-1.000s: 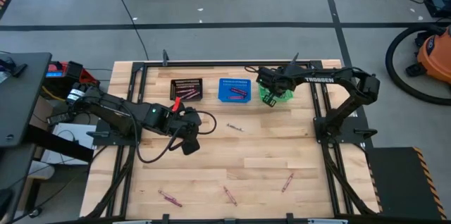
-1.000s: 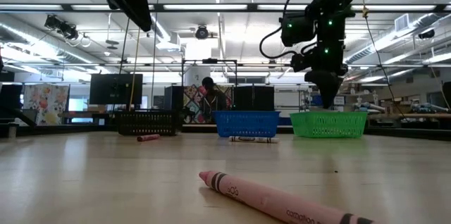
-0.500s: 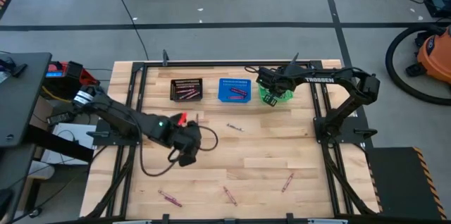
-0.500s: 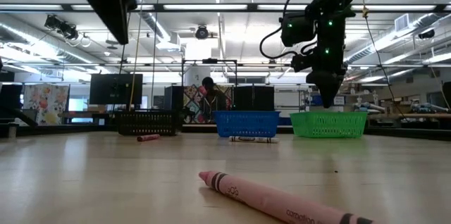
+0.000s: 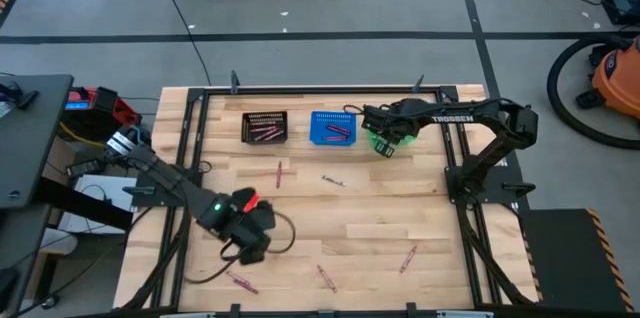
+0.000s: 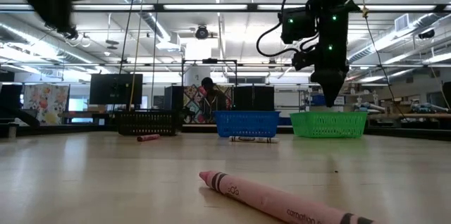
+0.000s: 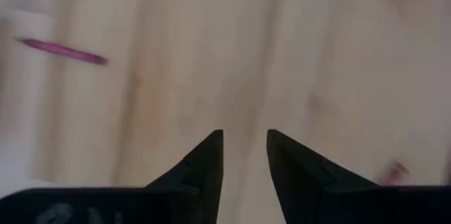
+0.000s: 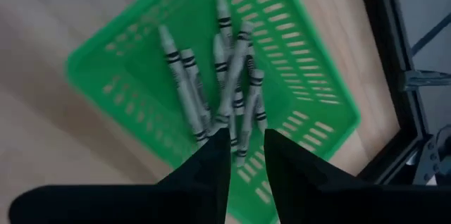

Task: Sort crayons
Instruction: Put the pink crayon into the black bin

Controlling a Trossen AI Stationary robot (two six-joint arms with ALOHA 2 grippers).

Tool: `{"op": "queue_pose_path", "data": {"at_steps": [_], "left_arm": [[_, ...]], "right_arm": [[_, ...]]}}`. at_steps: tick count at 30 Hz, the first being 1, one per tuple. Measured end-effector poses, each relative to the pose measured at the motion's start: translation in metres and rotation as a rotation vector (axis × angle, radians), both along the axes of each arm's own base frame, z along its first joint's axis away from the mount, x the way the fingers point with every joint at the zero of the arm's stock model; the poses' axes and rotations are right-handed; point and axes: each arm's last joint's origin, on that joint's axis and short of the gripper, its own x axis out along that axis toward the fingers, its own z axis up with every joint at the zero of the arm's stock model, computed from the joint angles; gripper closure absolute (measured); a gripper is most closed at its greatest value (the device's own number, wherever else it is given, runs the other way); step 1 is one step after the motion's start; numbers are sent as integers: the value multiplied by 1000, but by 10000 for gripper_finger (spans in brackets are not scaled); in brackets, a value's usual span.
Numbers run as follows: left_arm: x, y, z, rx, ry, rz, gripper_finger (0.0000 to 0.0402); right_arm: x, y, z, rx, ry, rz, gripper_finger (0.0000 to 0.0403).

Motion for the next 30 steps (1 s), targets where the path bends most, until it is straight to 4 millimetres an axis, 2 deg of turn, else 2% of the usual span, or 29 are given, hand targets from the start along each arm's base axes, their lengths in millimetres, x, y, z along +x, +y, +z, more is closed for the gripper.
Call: {"op": "queue_pose_path", "data": {"at_steps": [5, 15, 21, 30], "left_arm": [[-13, -22, -2, -46, 22, -60, 280], [-43, -59, -5, -97, 25, -61, 280], [-53, -84, -30, -54, 102, -100, 280], [-56, -107, -63, -30, 180, -152, 280]], "right_arm": [[3, 15, 0, 5, 15, 20, 308], [1, 45, 0, 1, 74, 19, 308], [-1, 64, 0, 21, 84, -10, 309], [0, 86, 0, 17, 63, -4, 309]]}}
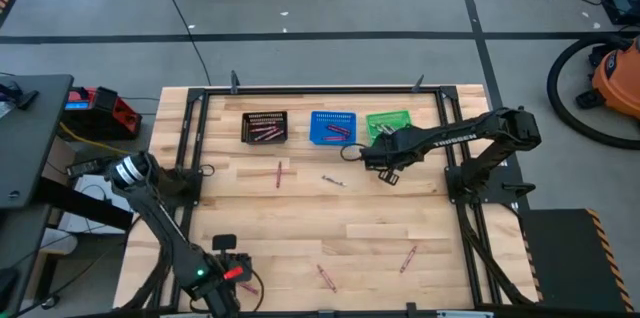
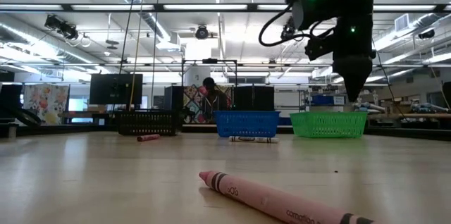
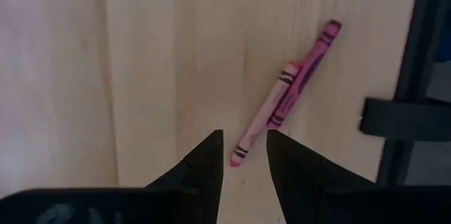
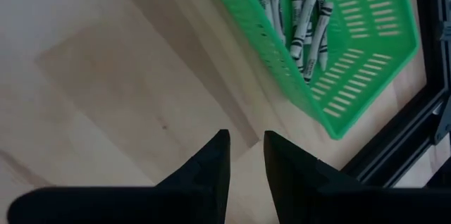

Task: Sort crayons
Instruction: Put the pink crayon into the black bin

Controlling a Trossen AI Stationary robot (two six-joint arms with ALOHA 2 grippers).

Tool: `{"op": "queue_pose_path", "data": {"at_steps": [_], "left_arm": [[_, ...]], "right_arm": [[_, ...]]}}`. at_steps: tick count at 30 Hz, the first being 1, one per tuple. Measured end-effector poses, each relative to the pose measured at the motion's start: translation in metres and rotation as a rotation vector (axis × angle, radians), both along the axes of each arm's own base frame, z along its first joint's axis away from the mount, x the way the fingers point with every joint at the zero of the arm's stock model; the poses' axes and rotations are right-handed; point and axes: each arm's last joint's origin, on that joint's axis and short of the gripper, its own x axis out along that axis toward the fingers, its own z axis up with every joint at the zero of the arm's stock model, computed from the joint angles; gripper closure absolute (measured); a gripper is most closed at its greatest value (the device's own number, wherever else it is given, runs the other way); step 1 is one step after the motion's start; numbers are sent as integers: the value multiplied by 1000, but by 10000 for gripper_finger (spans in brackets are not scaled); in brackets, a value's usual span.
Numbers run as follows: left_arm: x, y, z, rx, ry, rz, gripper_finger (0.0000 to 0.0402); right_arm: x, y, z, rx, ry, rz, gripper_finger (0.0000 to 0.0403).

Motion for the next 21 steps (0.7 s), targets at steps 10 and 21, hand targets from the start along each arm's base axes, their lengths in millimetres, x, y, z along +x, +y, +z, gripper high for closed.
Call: {"op": "queue_pose_path", "data": {"at_steps": [10, 21], "left_arm": [[-9, -15, -21, 30, 57, -81, 280], [-11, -17, -25, 46, 57, -126, 280]], "right_arm": [[1, 14, 0, 16, -12, 27, 309], [1, 17, 0, 12, -28, 12, 309]]}}
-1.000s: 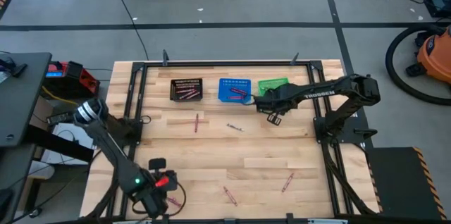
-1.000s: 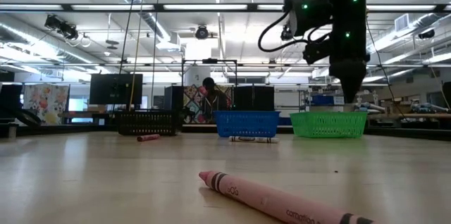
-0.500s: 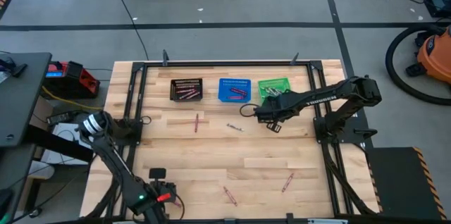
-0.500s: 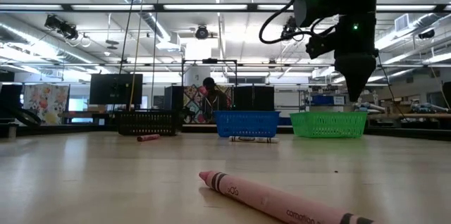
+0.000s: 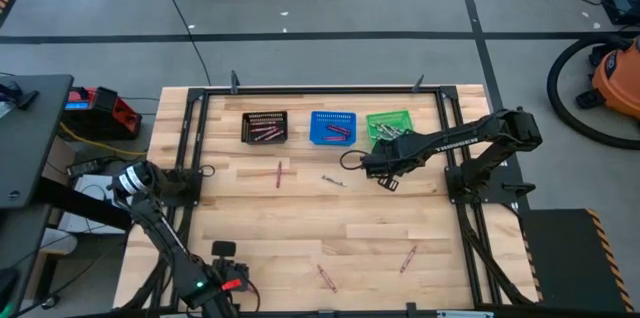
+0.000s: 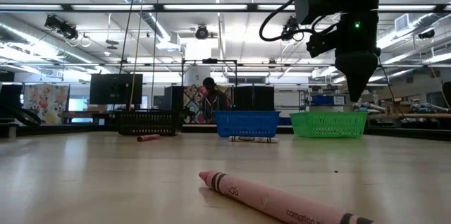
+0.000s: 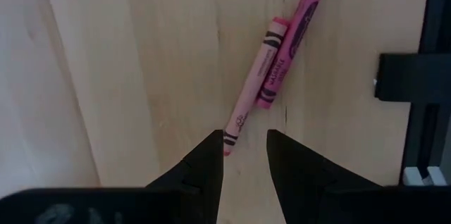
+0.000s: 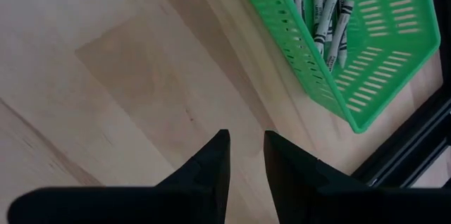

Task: Sort crayons
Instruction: Put the pink crayon into the black bin

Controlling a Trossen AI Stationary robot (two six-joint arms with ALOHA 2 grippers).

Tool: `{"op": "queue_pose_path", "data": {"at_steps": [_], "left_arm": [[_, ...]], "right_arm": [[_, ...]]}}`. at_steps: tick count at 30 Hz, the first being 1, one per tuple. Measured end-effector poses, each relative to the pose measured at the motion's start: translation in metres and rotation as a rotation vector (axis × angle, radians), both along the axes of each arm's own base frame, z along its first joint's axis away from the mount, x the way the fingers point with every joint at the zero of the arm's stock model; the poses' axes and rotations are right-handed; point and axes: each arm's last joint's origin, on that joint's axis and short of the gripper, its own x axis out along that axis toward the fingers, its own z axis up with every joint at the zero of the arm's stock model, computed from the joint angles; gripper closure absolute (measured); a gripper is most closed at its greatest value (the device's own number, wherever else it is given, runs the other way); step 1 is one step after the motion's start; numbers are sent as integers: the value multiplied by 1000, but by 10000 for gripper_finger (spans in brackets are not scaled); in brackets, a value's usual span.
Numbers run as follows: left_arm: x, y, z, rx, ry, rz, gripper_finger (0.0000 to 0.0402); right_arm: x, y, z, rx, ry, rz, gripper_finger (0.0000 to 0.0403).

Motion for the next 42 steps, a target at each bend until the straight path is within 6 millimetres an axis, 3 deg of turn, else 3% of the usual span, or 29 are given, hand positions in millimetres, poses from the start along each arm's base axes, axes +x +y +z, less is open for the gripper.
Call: {"op": "queue_pose_path", "data": {"at_steps": [23, 42], "left_arm": [[3, 3, -1, 7, 23, -82, 280], [12, 6, -28, 26, 82, -155, 280]], "right_arm": [[0, 0, 0, 0, -4, 0, 308], [1, 0, 0, 0, -15, -4, 308]]}}
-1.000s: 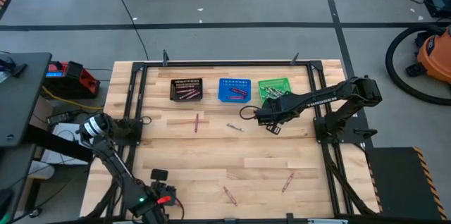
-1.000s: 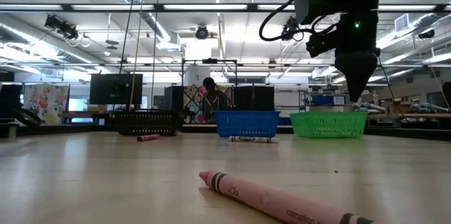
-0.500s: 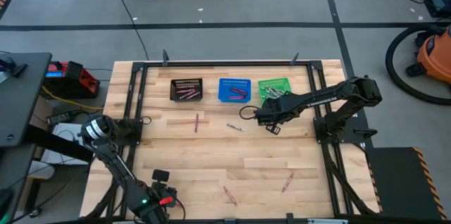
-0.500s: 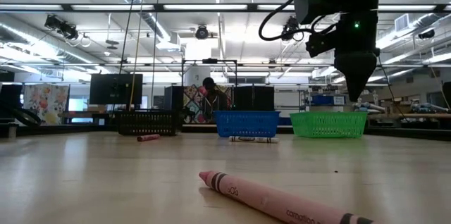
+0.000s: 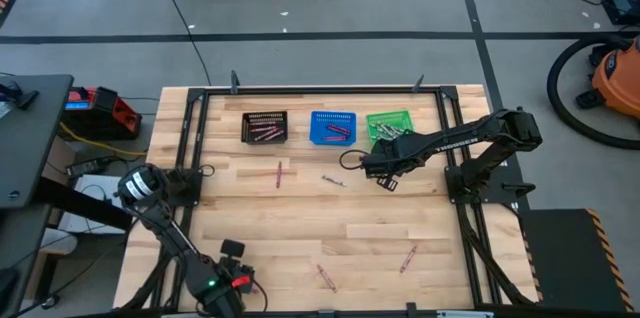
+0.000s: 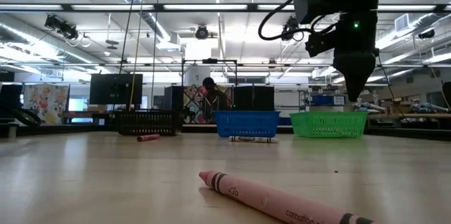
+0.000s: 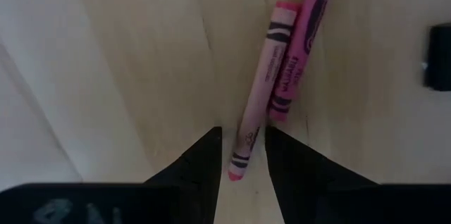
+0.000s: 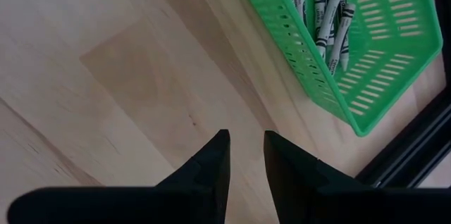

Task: Sort crayons
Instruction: Put the pink crayon into the black bin

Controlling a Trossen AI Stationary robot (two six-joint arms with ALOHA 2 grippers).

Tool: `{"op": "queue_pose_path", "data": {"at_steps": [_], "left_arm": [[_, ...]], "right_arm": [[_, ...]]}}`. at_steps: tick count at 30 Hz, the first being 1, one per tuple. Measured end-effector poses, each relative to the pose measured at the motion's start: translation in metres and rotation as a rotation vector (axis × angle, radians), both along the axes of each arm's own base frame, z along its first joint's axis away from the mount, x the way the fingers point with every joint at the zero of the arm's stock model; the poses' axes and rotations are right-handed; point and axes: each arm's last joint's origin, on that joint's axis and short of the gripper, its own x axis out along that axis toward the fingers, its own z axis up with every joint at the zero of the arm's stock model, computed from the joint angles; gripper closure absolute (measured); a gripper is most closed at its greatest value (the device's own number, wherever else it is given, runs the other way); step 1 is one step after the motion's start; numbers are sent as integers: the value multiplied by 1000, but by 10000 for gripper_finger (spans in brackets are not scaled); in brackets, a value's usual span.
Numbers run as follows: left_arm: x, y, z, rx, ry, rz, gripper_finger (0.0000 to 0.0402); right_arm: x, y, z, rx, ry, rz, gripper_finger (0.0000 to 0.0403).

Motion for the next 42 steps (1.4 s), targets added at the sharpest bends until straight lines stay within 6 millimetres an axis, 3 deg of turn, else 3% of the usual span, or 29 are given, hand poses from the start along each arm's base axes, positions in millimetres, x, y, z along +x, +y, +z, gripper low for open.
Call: {"op": "queue_pose_path", "data": {"at_steps": [12, 25, 36, 42], "left_arm": [[2, 8, -9, -18, 18, -16, 288], [2, 9, -10, -13, 14, 87, 382], [2, 10, -8, -6, -10, 183, 377], [3, 29, 15, 94, -146, 254, 377]], "right_arm": [[1, 0, 0, 1, -9, 3, 308], [1, 0, 0, 5, -13, -2, 308], [1, 4, 0, 8, -13, 10, 309], [1, 5, 0, 8, -14, 14, 308]]}}
